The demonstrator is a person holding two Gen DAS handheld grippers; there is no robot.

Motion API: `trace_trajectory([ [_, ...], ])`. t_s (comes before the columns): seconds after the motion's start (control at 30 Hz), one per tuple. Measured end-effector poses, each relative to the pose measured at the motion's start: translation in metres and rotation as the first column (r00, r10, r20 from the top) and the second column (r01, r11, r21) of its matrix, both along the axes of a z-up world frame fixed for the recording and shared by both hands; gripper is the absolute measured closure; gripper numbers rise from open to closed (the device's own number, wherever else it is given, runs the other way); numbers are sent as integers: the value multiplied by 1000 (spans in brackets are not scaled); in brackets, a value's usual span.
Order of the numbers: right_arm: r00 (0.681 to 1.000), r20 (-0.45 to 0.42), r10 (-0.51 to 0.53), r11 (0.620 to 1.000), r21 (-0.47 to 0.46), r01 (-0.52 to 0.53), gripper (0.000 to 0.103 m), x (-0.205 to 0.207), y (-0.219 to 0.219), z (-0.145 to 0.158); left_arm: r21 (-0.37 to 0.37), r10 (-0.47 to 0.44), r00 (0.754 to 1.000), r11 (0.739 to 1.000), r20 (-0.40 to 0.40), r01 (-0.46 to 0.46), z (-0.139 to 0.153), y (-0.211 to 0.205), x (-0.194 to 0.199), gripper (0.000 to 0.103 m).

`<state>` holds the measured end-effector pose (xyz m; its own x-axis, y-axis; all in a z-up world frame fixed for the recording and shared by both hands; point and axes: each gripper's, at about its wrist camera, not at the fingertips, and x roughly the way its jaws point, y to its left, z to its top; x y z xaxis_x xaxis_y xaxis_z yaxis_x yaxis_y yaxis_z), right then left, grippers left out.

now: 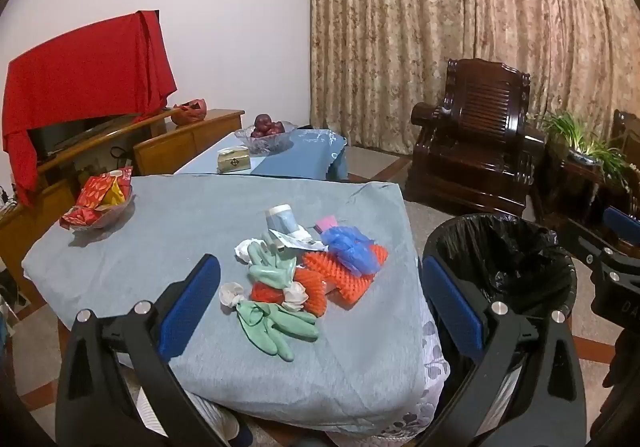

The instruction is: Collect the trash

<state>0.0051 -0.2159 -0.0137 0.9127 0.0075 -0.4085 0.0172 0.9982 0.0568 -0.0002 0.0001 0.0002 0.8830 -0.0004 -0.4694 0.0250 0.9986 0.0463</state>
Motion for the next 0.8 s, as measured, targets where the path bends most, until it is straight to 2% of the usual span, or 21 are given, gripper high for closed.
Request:
trace_trajectory([
  [0.8, 1000, 3, 4, 1000, -2, -4, 6, 2, 3, 0, 2, 1, 1000, 1000, 7, -1, 0, 0, 0, 5],
])
